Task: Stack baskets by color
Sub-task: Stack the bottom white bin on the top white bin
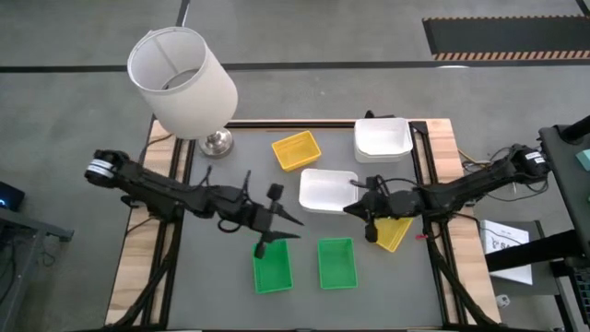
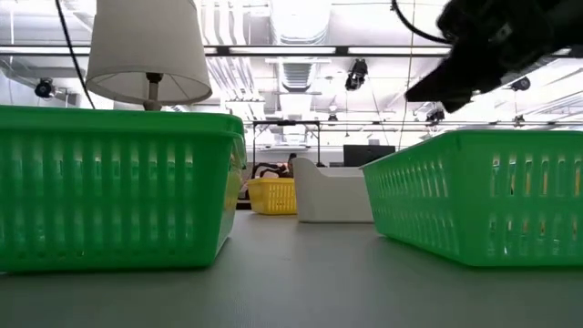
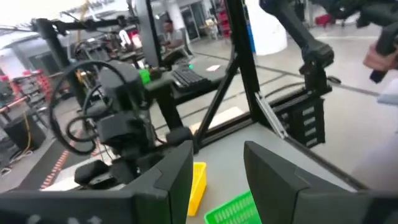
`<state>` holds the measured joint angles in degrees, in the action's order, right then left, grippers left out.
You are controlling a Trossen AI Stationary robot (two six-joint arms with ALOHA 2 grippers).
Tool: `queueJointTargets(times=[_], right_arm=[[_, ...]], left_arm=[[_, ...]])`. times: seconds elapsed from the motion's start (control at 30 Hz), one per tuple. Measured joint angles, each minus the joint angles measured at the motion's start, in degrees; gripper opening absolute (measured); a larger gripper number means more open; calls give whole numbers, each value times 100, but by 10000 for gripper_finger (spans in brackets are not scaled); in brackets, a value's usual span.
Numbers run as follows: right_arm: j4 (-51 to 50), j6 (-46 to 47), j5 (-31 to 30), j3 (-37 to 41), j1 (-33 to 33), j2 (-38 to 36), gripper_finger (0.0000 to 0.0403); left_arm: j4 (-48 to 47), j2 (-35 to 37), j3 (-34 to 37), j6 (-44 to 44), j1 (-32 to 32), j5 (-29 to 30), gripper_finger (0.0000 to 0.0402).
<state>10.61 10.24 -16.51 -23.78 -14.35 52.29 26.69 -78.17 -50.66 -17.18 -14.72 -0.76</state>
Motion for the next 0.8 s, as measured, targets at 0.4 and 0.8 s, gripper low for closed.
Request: queueJointTargets(times=[0.4, 0.8], right_arm=[[-2671, 294, -6, -2016, 57, 1443, 86], [-4177, 223, 54, -3652, 356, 3294, 177]], left_arm=[[241, 829, 717, 433, -4, 342, 127], [269, 1159, 932, 1088, -8, 447, 127]])
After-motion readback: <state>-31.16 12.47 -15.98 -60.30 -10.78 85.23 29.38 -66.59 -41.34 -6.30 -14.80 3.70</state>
